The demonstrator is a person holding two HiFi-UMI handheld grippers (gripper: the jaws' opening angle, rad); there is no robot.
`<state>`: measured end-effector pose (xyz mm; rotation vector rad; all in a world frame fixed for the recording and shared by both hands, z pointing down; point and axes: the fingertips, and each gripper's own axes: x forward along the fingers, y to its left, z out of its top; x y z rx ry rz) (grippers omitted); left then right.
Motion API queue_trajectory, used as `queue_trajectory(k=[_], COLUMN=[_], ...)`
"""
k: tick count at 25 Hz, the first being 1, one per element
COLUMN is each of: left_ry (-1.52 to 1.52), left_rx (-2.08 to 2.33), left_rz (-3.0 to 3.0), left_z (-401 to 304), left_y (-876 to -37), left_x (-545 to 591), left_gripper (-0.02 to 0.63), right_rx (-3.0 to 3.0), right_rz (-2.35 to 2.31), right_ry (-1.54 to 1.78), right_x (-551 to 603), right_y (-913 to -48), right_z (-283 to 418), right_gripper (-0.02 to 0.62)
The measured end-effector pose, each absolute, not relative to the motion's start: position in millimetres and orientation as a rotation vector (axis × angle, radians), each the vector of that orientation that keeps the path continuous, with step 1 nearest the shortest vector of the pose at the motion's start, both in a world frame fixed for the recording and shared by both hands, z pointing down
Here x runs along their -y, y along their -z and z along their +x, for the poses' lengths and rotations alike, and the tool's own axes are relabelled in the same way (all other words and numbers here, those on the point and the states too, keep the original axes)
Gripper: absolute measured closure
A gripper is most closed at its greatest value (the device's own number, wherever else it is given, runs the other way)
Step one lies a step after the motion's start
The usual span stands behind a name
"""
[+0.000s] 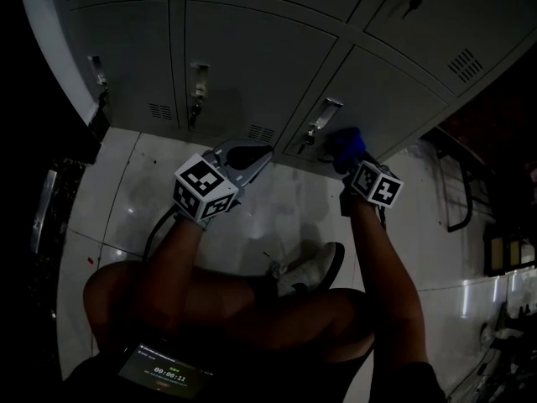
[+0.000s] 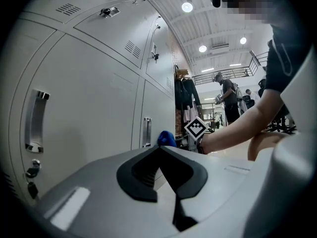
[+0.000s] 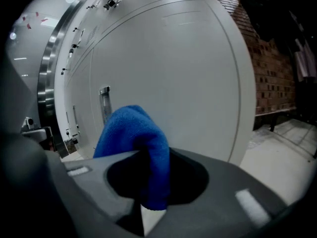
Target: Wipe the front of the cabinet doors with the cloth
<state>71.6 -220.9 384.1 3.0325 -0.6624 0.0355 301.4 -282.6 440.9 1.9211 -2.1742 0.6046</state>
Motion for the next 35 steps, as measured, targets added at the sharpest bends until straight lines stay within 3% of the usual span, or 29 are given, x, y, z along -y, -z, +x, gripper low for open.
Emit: queue_trajectory(k=[9, 17, 35], left_ry=[-0.056, -0.065, -0.035], left_rx=[0.657, 0.658, 0.673], left_rz=[3.034, 3.035, 3.021], left_z=[74, 75, 71], left_y=[-388, -390, -385], left_x=[221, 222, 222], left_gripper=[0.600, 0.600, 0.600], right_rx=[1.989, 1.973, 2.343], right_rz=[2.180, 2.197, 1.617], right_ry=[-0.626, -0.624, -0.667], right_x=[258, 250, 250], right_y=[-440, -445, -473], right_z=[414, 420, 172], right_gripper=[0.520, 0.520, 0.520])
